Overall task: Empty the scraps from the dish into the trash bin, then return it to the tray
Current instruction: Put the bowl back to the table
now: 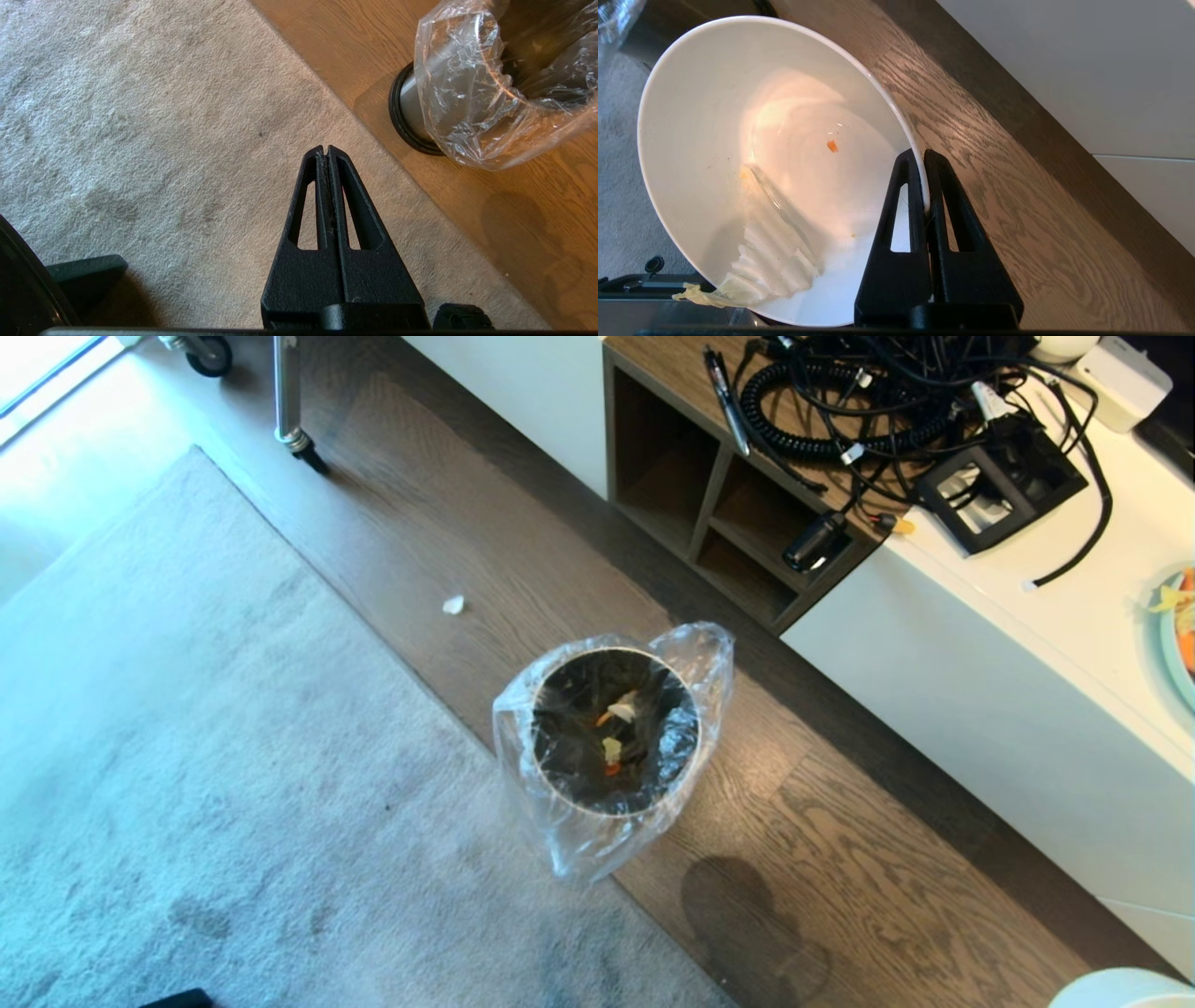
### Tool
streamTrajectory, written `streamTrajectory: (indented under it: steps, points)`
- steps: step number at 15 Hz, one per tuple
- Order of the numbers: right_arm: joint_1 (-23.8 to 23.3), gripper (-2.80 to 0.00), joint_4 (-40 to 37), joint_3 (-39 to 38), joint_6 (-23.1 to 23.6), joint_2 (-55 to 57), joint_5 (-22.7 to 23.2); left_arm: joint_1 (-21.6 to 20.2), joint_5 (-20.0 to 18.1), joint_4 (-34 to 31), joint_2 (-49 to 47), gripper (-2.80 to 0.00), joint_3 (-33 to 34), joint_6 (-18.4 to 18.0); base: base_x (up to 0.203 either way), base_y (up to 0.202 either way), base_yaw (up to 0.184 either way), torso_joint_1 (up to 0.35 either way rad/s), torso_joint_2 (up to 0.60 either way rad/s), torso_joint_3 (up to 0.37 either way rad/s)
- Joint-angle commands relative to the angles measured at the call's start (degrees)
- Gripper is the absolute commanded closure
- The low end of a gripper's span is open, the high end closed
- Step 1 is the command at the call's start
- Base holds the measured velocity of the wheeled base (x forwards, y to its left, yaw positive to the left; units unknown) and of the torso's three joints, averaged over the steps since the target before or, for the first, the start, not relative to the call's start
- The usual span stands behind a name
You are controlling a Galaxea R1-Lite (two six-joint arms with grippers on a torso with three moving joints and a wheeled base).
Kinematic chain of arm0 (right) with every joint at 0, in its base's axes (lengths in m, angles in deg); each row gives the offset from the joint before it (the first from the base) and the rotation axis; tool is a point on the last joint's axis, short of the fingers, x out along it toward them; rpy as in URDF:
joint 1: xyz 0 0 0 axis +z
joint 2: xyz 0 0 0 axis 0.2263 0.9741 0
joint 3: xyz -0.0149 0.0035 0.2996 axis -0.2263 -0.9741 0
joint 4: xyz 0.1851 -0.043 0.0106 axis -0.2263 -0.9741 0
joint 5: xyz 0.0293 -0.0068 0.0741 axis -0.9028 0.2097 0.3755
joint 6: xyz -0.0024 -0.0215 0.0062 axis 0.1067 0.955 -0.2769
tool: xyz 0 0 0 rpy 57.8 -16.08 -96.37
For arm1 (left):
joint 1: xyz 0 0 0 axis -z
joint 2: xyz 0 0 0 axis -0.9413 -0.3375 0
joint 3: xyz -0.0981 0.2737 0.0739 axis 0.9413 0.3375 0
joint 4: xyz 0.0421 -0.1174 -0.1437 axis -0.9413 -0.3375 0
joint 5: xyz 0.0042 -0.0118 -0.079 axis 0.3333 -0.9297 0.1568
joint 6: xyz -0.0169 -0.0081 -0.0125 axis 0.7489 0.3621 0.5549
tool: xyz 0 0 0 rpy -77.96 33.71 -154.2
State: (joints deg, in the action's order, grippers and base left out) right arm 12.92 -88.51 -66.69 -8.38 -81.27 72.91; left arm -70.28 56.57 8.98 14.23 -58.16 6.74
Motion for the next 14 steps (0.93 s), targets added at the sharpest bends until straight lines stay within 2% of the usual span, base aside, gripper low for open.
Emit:
streamTrajectory:
  steps: [1,14]
  points:
    - [0.25,0.00,0.73,-0.21,-0.03,-5.82,0.01,0.00,0.04,0.02,0.02,0.00,0.00,0.07,0.000,0.000,0.000,0.000,0.00,0.000]
    - [0.25,0.00,0.82,-0.21,-0.90,-5.82,-0.12,0.00,0.04,0.02,0.02,0.00,0.00,0.07,0.000,0.000,0.000,0.000,0.00,0.000]
